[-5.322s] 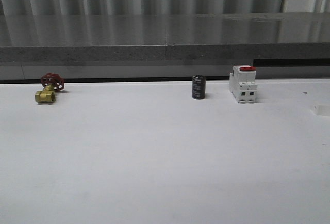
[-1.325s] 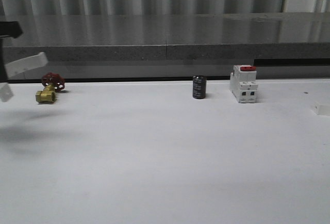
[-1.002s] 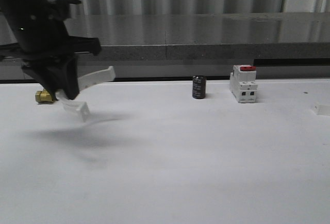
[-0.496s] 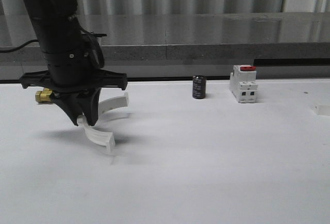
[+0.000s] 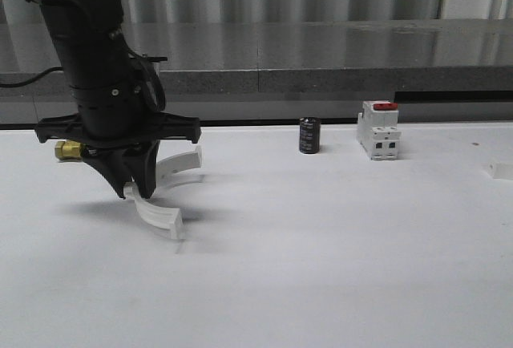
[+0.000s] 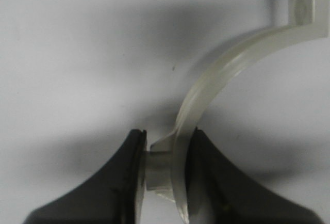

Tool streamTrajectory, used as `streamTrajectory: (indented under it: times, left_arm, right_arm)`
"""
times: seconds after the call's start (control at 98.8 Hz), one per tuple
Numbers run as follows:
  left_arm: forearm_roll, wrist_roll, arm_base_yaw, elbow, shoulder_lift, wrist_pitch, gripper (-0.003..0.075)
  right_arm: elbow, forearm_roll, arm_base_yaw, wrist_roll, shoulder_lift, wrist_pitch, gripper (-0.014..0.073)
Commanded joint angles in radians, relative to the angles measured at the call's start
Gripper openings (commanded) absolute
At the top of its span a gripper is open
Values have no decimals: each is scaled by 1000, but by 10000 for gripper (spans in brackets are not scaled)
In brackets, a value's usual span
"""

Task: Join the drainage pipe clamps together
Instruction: 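Lift the clamp with the left gripper and set it down upright, then open the left gripper and raise it away from the clamp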

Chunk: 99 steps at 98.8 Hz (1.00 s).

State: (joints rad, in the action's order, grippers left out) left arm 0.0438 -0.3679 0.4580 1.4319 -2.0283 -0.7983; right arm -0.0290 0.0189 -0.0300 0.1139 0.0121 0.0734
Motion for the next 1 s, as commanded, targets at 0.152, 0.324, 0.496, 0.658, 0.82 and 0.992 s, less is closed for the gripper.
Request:
streamTrajectory:
  times: [0.152, 0.324, 0.496, 0.658, 0.82, 0.992]
  left_arm:
    - [-8, -15, 9, 22, 52, 30, -20]
    - [-8, -15, 9, 22, 51, 48, -19]
    - [-8, -15, 9, 22, 47, 48, -19]
    - [-10, -15, 9, 22, 25, 39, -19]
    - [-11, -15, 9, 22, 25, 39, 58]
    - [-11, -15, 9, 22, 25, 29, 347]
  right_arm:
    - [19, -3, 8, -5, 18, -85, -67]
    - [19, -3, 8, -5, 18, -85, -67]
    - [19, -3, 8, -5, 18, -85, -67]
    - [19, -3, 8, -5, 18, -85, -67]
    - [19, -3, 8, -5, 18, -85, -67]
    - [19, -3, 8, -5, 18, -85, -67]
